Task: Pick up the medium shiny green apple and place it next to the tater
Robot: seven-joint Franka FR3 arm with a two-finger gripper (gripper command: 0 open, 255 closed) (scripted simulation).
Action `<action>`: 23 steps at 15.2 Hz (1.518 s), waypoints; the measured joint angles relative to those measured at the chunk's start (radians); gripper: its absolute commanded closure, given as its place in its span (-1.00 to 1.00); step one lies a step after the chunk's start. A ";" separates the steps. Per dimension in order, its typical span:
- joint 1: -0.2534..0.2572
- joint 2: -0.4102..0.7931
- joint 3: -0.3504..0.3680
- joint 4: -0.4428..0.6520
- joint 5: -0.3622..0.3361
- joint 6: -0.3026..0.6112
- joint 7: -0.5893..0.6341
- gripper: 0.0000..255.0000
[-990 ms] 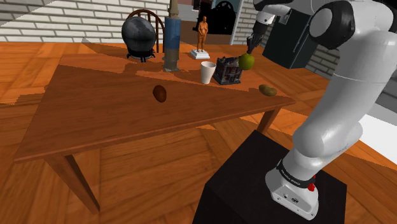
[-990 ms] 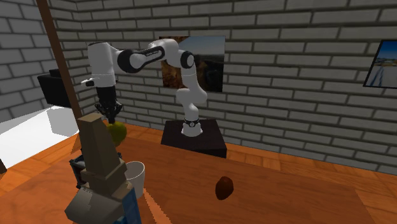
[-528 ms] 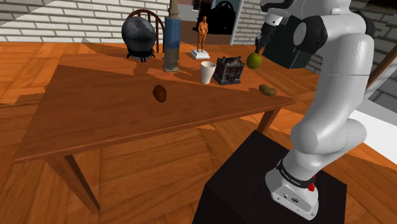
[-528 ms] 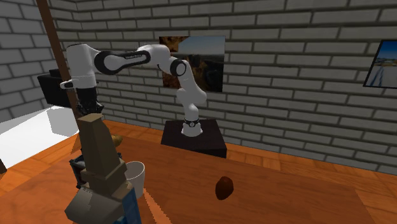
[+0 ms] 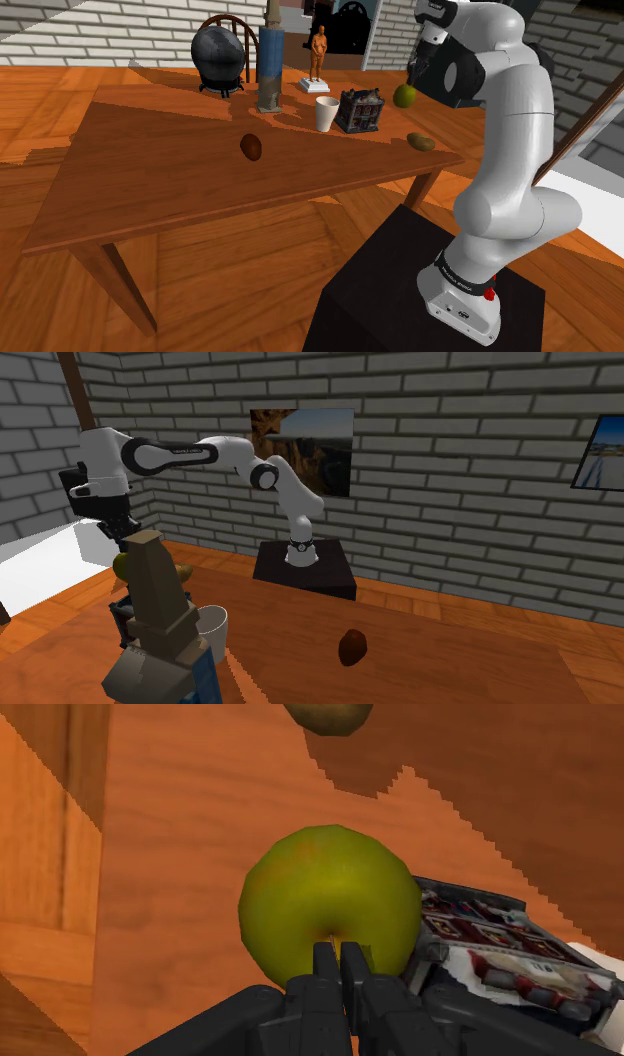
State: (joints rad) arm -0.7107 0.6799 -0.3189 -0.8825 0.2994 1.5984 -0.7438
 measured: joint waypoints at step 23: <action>0.050 -0.036 0.000 -0.359 0.006 0.314 -0.054 1.00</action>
State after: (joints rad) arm -0.6609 0.6439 -0.3188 -1.2417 0.3058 1.9127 -0.7978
